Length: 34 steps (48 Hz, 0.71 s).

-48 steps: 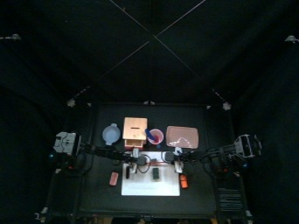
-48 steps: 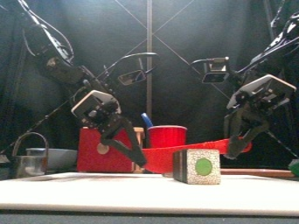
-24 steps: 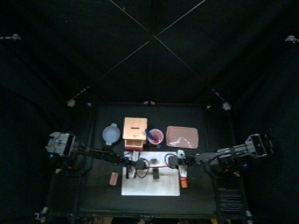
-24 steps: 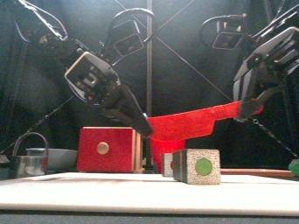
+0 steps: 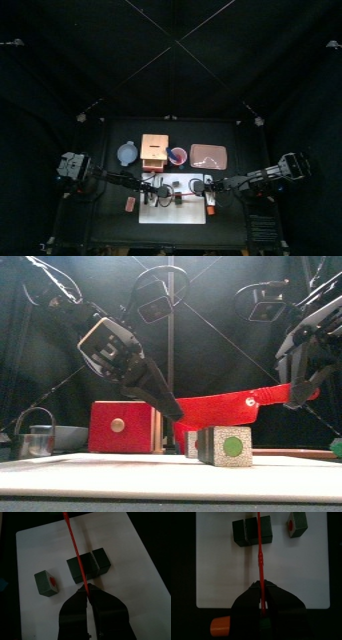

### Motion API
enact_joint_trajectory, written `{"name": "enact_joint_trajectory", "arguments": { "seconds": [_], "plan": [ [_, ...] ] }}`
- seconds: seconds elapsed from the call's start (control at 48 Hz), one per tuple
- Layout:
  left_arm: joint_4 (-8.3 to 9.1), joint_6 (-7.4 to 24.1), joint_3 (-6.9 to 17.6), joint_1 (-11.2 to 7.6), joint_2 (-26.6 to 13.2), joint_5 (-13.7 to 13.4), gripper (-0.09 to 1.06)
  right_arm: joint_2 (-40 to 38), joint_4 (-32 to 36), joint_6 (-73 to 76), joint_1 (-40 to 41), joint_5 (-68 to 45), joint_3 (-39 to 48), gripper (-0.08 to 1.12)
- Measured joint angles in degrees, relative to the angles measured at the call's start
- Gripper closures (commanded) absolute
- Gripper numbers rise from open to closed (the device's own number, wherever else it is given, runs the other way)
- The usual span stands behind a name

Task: Place sushi on board then cut the sushi with the knife then place the pieces on the plate
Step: Cut the sushi into 4 pieces

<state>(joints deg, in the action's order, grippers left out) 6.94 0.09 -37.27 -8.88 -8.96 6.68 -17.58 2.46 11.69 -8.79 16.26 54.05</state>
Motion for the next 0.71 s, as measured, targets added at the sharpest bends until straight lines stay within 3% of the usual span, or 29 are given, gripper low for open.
{"name": "enact_joint_trajectory", "arguments": {
  "seconds": [0.708],
  "plan": [
    [-1.32, -0.18, 0.18, -0.88, -0.7, -0.09, 0.62, 2.81, 3.08, 0.0, 0.44, -1.41, 0.44, 0.64]
  ]
}}
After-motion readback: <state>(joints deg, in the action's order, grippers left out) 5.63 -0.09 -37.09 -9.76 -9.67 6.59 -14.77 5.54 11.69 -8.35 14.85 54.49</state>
